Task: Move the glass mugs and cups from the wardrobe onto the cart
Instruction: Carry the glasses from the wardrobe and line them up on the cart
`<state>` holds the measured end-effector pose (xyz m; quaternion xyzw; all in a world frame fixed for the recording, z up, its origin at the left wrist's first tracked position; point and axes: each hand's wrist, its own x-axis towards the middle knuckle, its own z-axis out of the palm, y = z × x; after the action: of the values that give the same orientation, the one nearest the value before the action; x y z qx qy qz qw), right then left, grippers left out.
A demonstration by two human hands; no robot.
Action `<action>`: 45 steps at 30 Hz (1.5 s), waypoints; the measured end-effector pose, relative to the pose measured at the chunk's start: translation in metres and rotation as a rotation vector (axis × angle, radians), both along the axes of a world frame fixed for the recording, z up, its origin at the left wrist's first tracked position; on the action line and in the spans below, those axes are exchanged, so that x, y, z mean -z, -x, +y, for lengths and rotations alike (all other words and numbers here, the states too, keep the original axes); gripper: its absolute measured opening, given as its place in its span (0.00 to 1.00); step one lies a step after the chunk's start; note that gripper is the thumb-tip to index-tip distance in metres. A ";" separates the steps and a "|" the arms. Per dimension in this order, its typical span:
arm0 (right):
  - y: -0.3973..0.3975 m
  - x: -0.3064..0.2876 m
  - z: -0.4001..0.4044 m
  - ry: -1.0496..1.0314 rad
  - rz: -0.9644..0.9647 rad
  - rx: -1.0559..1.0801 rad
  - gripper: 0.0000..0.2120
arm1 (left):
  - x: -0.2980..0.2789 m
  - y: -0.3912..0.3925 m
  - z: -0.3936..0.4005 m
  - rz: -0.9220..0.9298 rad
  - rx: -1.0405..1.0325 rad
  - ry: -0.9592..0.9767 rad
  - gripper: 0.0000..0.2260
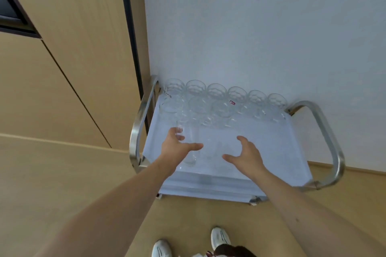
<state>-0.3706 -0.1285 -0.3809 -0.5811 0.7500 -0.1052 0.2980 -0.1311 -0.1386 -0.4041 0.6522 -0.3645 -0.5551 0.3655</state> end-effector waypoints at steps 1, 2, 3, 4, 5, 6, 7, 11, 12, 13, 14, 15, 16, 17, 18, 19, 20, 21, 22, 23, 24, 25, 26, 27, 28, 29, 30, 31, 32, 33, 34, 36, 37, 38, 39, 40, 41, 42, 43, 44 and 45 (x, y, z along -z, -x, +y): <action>-0.003 -0.003 0.005 0.005 0.005 -0.004 0.44 | -0.001 -0.003 0.003 -0.003 0.002 0.003 0.38; -0.005 -0.006 0.008 0.010 0.008 -0.007 0.44 | -0.003 -0.005 0.005 -0.004 0.005 0.008 0.38; -0.006 -0.009 0.012 0.014 0.011 -0.010 0.44 | -0.004 -0.007 0.007 -0.007 0.007 0.013 0.38; -0.007 -0.011 0.015 0.016 0.016 -0.016 0.44 | -0.005 -0.007 0.009 -0.007 0.005 0.019 0.38; -0.007 -0.013 0.018 0.019 0.024 -0.026 0.44 | -0.007 -0.007 0.011 -0.006 0.003 0.024 0.38; -0.008 -0.015 0.022 0.023 0.034 -0.038 0.44 | -0.009 -0.005 0.014 -0.002 -0.001 0.031 0.38; -0.008 -0.017 0.025 0.028 0.044 -0.049 0.44 | -0.011 -0.003 0.017 0.002 -0.005 0.037 0.38; -0.004 -0.025 0.041 0.037 0.039 -0.055 0.44 | -0.018 0.010 0.034 0.017 -0.016 0.049 0.37; -0.001 -0.026 0.047 0.037 0.034 -0.053 0.44 | -0.021 0.015 0.039 0.018 -0.017 0.055 0.37; 0.002 -0.026 0.054 0.039 0.028 -0.051 0.44 | -0.023 0.019 0.044 0.018 -0.016 0.062 0.37; 0.006 -0.025 0.061 0.041 0.025 -0.051 0.44 | -0.025 0.024 0.051 0.017 -0.015 0.067 0.37; 0.010 -0.024 0.068 0.043 0.023 -0.054 0.43 | -0.028 0.029 0.058 0.017 -0.015 0.071 0.37; 0.015 -0.023 0.076 0.044 0.019 -0.056 0.43 | -0.030 0.033 0.066 0.015 -0.014 0.074 0.36; 0.020 -0.023 0.084 0.044 0.014 -0.059 0.43 | -0.032 0.038 0.074 0.008 -0.013 0.079 0.36; 0.024 -0.022 0.092 0.044 0.008 -0.062 0.43 | -0.034 0.042 0.084 -0.002 -0.012 0.085 0.36; 0.029 -0.022 0.100 0.046 0.002 -0.065 0.43 | -0.036 0.047 0.094 -0.016 -0.009 0.090 0.36; 0.033 -0.021 0.108 0.046 -0.008 -0.066 0.42 | -0.038 0.051 0.104 -0.031 -0.005 0.092 0.36; 0.037 -0.020 0.115 0.046 -0.020 -0.068 0.42 | -0.039 0.055 0.114 -0.046 -0.003 0.094 0.36; 0.040 -0.018 0.122 0.044 -0.032 -0.072 0.42 | -0.040 0.059 0.124 -0.057 -0.001 0.097 0.36; 0.043 -0.016 0.128 0.039 -0.040 -0.080 0.42 | -0.040 0.063 0.133 -0.063 -0.001 0.101 0.36; 0.045 -0.013 0.134 0.035 -0.047 -0.088 0.41 | -0.041 0.067 0.143 -0.068 -0.003 0.103 0.36; 0.046 -0.009 0.139 0.034 -0.055 -0.092 0.41 | -0.040 0.070 0.150 -0.078 -0.002 0.105 0.36; 0.048 -0.004 0.143 0.031 -0.065 -0.093 0.41 | -0.038 0.074 0.157 -0.095 -0.001 0.103 0.36; 0.049 0.002 0.148 0.026 -0.080 -0.092 0.41 | -0.034 0.077 0.164 -0.118 -0.003 0.098 0.36; 0.049 0.009 0.153 0.020 -0.098 -0.088 0.41 | -0.029 0.080 0.170 -0.142 -0.006 0.097 0.35; 0.050 0.017 0.157 0.013 -0.112 -0.086 0.41 | -0.023 0.083 0.176 -0.162 -0.004 0.095 0.35; 0.051 0.027 0.160 0.002 -0.117 -0.085 0.41 | -0.015 0.085 0.180 -0.174 -0.004 0.087 0.35; 0.052 0.037 0.164 -0.009 -0.116 -0.084 0.41 | -0.005 0.088 0.183 -0.181 -0.006 0.075 0.35; 0.053 0.047 0.167 -0.024 -0.117 -0.078 0.40 | 0.004 0.090 0.185 -0.187 -0.006 0.064 0.35; 0.055 0.057 0.169 -0.041 -0.127 -0.066 0.40 | 0.014 0.092 0.186 -0.193 -0.001 0.050 0.35; 0.056 0.067 0.171 -0.055 -0.142 -0.053 0.40 | 0.024 0.094 0.187 -0.198 0.007 0.037 0.35; 0.059 0.088 0.173 -0.076 -0.164 -0.033 0.41 | 0.044 0.098 0.185 -0.199 0.027 0.011 0.35; 0.060 0.098 0.173 -0.086 -0.170 -0.025 0.41 | 0.055 0.100 0.184 -0.200 0.034 -0.003 0.35; 0.061 0.110 0.173 -0.097 -0.175 -0.020 0.41 | 0.066 0.102 0.183 -0.199 0.039 -0.016 0.35; 0.062 0.121 0.171 -0.107 -0.176 -0.015 0.41 | 0.078 0.104 0.181 -0.200 0.043 -0.028 0.35; 0.064 0.134 0.169 -0.113 -0.173 -0.009 0.41 | 0.090 0.106 0.179 -0.201 0.049 -0.035 0.36; 0.065 0.147 0.167 -0.112 -0.169 -0.007 0.41 | 0.103 0.108 0.176 -0.204 0.054 -0.034 0.36; 0.067 0.160 0.164 -0.108 -0.165 -0.011 0.41 | 0.116 0.110 0.174 -0.207 0.059 -0.031 0.37; 0.069 0.173 0.161 -0.106 -0.162 -0.014 0.41 | 0.129 0.111 0.171 -0.212 0.065 -0.028 0.37; 0.071 0.186 0.158 -0.103 -0.164 -0.015 0.41 | 0.142 0.113 0.168 -0.217 0.069 -0.024 0.37; 0.074 0.199 0.155 -0.099 -0.170 -0.014 0.41 | 0.156 0.114 0.165 -0.226 0.071 -0.017 0.37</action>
<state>-0.4441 0.0260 -0.5798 -0.5600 0.7221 -0.1150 0.3895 -0.2451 0.0260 -0.5599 0.7004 -0.4214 -0.4938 0.2968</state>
